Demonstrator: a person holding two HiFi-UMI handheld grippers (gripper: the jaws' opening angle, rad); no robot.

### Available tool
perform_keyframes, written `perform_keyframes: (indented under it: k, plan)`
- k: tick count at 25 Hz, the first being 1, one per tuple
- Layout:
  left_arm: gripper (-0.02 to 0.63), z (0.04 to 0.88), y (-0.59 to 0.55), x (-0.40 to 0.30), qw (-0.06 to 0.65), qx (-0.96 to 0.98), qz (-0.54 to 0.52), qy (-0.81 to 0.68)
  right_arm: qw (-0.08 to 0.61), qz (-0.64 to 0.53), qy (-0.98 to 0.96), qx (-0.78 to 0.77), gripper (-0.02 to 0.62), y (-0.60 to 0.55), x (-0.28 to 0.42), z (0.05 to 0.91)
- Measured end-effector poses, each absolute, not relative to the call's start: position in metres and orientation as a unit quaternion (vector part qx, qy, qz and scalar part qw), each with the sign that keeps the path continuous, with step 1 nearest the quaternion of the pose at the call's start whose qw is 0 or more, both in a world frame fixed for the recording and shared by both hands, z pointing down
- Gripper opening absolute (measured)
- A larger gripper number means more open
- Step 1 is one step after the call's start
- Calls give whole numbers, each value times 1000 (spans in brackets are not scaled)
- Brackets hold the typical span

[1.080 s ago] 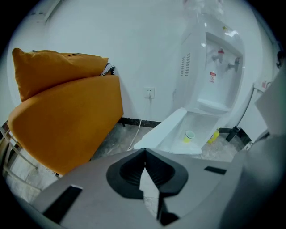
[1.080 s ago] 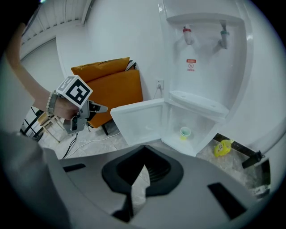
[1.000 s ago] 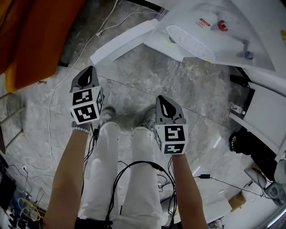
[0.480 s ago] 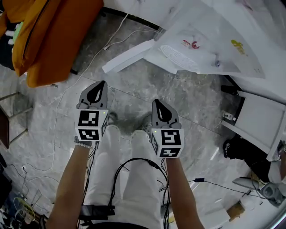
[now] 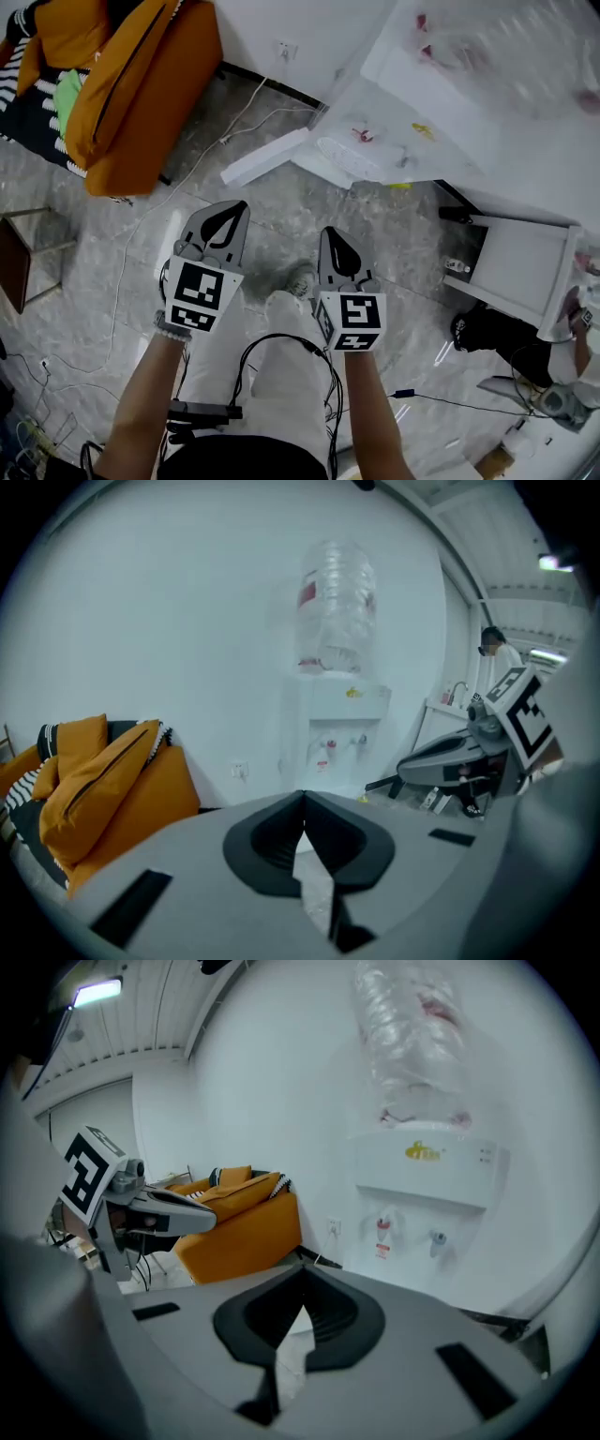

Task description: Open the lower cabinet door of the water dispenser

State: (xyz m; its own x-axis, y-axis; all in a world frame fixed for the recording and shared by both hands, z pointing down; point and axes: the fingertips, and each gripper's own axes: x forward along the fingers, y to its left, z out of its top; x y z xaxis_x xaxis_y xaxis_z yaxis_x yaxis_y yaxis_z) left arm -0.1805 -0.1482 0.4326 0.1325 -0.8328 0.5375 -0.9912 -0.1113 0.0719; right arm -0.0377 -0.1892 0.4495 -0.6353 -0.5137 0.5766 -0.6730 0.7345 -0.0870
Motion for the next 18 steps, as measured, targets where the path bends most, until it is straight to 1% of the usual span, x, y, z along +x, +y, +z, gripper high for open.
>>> perform_keyframes:
  k: [9, 15, 18]
  plan:
    - [12, 337, -145, -175, 179, 756, 163, -608, 229, 119, -903, 344, 5, -190, -45, 359]
    - [12, 290, -132, -182, 153, 765, 161, -605, 203, 111, -907, 352, 5, -184, -43, 315]
    - [12, 274, -122, -183, 153, 768, 154, -602, 192, 107, -908, 356, 5, -177, -41, 297]
